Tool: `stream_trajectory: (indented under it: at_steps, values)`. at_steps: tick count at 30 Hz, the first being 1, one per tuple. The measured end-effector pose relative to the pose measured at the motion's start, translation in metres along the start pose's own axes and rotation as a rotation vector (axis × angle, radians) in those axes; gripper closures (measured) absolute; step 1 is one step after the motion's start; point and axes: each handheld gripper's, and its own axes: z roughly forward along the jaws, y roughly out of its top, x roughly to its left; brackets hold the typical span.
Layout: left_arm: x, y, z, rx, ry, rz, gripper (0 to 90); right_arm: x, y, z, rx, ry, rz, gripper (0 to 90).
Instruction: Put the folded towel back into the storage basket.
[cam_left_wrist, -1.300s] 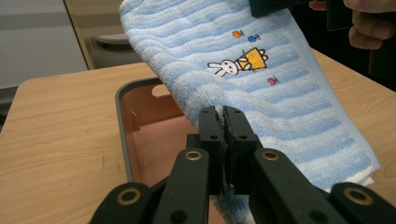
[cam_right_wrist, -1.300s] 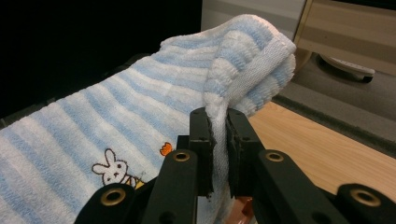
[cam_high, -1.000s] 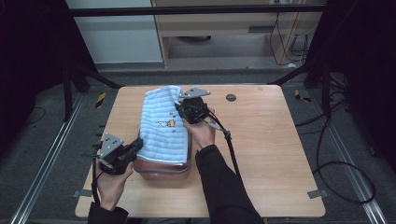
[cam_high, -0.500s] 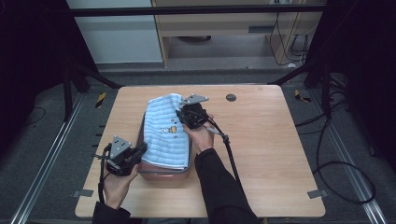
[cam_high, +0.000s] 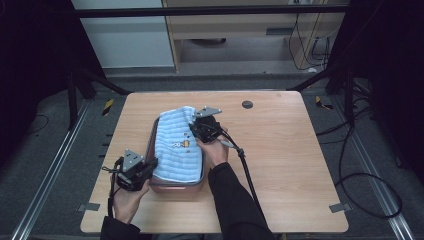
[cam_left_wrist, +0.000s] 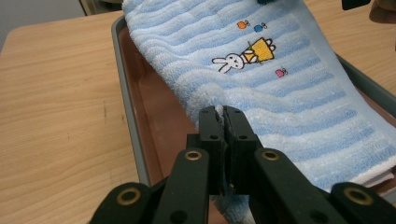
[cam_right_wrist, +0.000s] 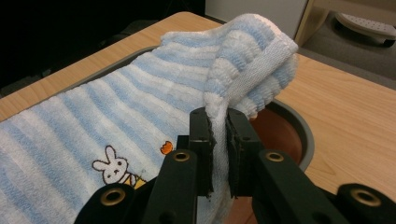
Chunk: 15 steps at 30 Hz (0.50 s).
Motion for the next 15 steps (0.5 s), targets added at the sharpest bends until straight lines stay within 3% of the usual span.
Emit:
stream_trajectory:
  at_steps: [15]
  values:
    - [0.000, -0.007, 0.005, 0.048, 0.004, 0.006, 86.1, 0.000, -0.021, 0.010, 0.077, -0.007, 0.000, 80.5]
